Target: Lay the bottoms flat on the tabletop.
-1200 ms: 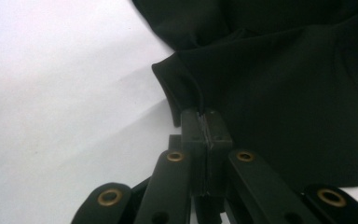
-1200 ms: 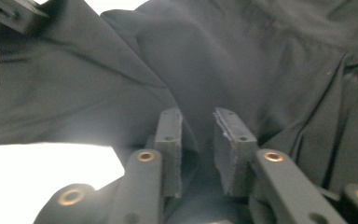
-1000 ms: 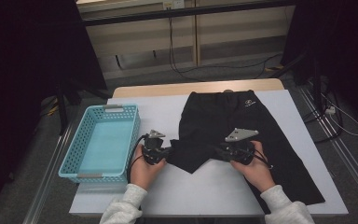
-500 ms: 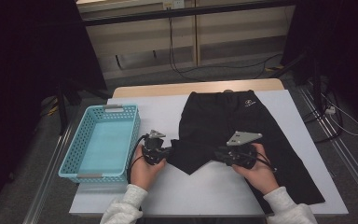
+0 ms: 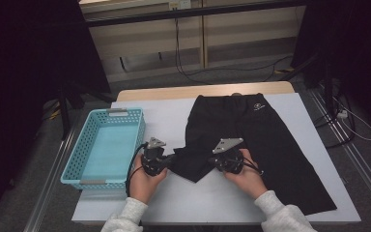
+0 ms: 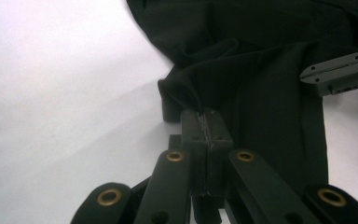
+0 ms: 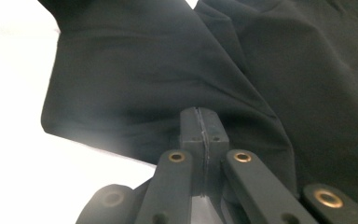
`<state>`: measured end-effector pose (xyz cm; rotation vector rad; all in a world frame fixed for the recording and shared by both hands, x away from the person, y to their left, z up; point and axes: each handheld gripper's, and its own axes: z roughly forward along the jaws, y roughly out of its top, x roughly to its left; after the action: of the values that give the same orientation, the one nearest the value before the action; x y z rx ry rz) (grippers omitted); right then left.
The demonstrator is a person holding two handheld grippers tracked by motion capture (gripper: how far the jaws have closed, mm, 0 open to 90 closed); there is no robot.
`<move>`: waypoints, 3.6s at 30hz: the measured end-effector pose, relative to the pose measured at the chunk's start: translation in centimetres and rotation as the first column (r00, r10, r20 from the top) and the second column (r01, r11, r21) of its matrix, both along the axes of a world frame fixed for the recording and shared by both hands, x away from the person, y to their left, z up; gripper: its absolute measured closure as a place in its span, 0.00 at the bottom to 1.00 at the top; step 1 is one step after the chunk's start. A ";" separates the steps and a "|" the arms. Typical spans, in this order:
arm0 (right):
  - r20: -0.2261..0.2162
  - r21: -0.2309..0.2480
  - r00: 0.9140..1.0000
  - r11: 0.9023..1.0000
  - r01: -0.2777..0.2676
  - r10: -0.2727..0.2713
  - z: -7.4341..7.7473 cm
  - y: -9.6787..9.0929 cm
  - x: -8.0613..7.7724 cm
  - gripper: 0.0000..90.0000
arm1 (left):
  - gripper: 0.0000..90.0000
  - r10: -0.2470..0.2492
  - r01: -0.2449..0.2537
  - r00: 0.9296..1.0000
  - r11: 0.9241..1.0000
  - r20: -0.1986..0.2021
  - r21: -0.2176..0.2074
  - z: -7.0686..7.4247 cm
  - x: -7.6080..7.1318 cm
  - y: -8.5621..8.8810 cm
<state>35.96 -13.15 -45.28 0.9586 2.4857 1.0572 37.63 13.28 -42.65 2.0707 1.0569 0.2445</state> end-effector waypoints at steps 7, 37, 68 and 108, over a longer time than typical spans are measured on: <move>0.007 0.040 1.000 0.999 0.019 -0.019 0.9 -1.3 -0.1 0.96 | 0.99 -0.001 0.001 1.000 1.000 0.007 -0.022 0.4 0.2 0.2; -0.009 0.119 1.000 0.993 0.008 -0.007 2.9 -3.1 -1.3 0.98 | 0.99 -0.013 0.018 0.999 0.996 0.051 -0.087 1.6 0.3 -0.9; 0.073 0.087 0.984 0.984 0.156 -0.163 1.8 -4.5 -0.7 0.71 | 0.62 0.006 -0.005 0.998 1.000 0.068 -0.021 -0.3 1.5 -1.0; -0.023 0.012 0.991 0.991 0.130 -0.130 0.3 -4.6 -1.9 0.84 | 0.99 -0.276 0.270 0.959 0.960 -0.071 -0.078 -0.5 -1.3 -5.5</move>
<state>34.01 -17.76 -44.99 1.1252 2.3991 1.0290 36.32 7.77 -43.16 2.1502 0.8008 -0.0146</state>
